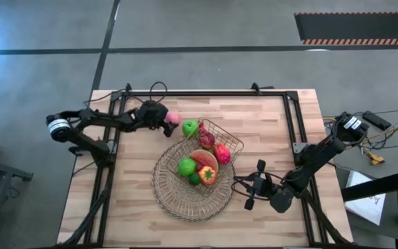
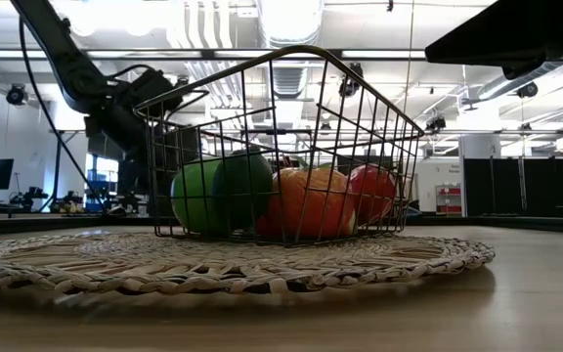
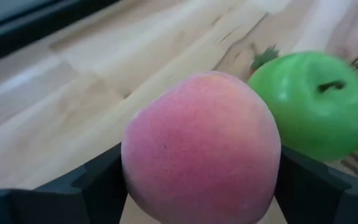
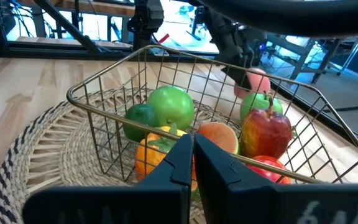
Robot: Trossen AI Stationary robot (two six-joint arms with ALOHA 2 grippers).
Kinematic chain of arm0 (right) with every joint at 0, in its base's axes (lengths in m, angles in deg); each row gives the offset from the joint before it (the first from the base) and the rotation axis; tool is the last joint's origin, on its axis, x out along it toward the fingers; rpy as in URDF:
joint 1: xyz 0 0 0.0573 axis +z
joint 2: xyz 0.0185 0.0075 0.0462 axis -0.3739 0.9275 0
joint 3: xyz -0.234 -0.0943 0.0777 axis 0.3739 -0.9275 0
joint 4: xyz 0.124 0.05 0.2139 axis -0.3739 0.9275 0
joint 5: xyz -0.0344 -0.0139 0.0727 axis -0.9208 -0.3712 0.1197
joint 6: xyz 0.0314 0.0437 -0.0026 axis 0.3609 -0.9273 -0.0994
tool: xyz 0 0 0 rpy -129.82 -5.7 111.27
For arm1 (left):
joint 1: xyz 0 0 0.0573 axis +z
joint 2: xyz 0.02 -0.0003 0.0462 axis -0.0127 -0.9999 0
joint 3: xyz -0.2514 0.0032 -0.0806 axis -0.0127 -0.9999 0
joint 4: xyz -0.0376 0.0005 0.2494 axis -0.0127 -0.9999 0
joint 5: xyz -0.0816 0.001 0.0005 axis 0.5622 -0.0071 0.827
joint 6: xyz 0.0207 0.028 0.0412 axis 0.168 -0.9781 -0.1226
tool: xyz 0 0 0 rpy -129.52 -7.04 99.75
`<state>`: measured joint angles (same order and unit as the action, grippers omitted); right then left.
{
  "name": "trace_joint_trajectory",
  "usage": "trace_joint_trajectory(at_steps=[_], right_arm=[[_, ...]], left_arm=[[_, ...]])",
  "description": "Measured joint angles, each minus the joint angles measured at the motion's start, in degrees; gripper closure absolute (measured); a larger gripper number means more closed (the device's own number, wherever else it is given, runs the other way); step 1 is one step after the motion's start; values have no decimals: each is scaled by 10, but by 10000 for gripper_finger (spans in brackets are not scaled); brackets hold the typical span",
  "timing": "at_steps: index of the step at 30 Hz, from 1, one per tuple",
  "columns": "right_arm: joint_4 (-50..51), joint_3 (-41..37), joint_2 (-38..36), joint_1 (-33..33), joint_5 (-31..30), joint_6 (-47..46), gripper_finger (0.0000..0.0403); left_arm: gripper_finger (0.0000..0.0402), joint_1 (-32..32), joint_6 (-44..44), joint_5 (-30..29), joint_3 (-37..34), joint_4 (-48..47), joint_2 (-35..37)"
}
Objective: Build produce basket
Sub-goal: Put the peach into the gold wire basket
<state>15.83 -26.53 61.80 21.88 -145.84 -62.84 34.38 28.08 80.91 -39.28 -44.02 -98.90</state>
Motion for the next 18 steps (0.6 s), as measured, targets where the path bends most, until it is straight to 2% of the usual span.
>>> trace_joint_trajectory(at_steps=[4, 8, 12, 14, 18], right_arm=[[0, 0, 0, 0, 0, -5, 394], [0, 0, 0, 0, 0, -5, 394], [0, 1, 0, 0, 2, 5, 394], [-3, 8, 0, -6, 25, 28, 394], [-9, 25, 0, -36, 117, 87, 394]], left_arm=[[98, -18, -1, 3, 1, 1, 45], [98, -48, -1, 13, 1, 11, 123], [99, -94, 6, 68, 1, 34, 204], [97, -127, 17, 92, 0, 59, 233], [84, -212, 20, 102, 0, 119, 251]])
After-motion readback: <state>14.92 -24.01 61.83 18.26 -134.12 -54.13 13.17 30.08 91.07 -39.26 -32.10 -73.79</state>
